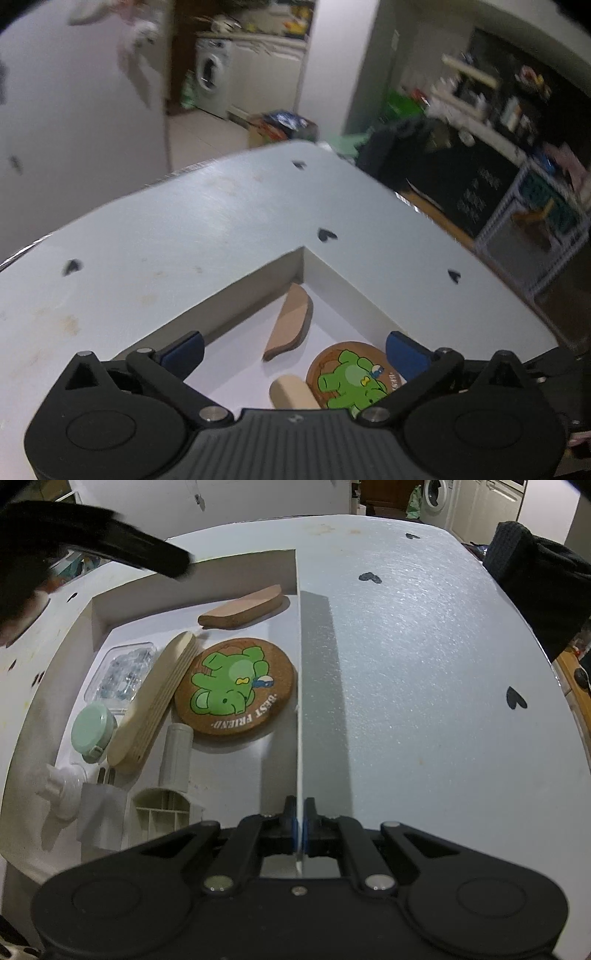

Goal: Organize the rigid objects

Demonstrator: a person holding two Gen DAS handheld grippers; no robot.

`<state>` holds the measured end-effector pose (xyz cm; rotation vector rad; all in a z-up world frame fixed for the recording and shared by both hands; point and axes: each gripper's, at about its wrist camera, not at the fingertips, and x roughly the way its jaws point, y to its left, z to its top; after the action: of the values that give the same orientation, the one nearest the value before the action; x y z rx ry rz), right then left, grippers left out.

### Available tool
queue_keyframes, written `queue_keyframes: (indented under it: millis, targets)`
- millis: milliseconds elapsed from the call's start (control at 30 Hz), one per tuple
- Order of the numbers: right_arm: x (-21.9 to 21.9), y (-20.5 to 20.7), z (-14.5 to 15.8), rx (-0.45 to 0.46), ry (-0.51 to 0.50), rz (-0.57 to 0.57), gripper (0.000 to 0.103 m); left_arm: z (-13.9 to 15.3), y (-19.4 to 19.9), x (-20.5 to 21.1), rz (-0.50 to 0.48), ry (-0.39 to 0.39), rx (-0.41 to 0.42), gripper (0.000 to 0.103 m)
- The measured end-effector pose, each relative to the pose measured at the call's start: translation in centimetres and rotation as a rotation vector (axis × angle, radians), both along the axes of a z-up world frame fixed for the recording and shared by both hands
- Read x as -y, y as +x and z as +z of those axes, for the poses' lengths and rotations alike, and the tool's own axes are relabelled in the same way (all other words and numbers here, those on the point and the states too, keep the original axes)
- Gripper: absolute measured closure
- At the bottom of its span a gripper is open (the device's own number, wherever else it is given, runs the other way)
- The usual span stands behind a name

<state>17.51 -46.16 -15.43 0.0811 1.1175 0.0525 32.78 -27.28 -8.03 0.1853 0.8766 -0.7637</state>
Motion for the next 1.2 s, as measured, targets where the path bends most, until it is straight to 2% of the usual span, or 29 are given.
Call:
queue_keyframes:
  millis: [333,667,833,900,933,967,1067,1200]
  targets:
    - [-0.3,-0.3,0.1,0.017,-0.029,0.047,0.098,3.9,-8.0,-6.5,0.253,-0.094,0.06,0.0]
    - [-0.5,-0.4,0.1,0.03,-0.041,0.057,0.098,4.2,-15.6,-10.3,0.532,-0.126,0.109,0.0]
    - [-0.5,-0.6,0.2,0.038,-0.038,0.049,0.095,4.0,-18.3,-11.0,0.638,-0.099,0.133,0.0]
    - [-0.2,-0.8,0.5,0.035,0.005,0.033,0.085,3.8,-19.1,-11.3,0.665,-0.089,0.128,0.0]
    - [-0.2,-1.1,0.8,0.047,0.017,0.029,0.076,3.7,-19.4,-11.4,0.671,-0.081,0.125,0.0]
    - [-0.3,-1.4,1.3,0.063,0.01,0.028,0.074,3.7,-19.8,-11.6,0.673,-0.076,0.124,0.0]
    - [-1.1,-2.3,3.3,0.112,-0.033,0.027,0.073,3.9,-20.6,-12.2,0.674,-0.074,0.125,0.0]
    - [-2.4,-4.3,6.8,0.212,-0.039,0.025,0.069,4.6,-22.0,-13.0,0.666,-0.07,0.13,0.0]
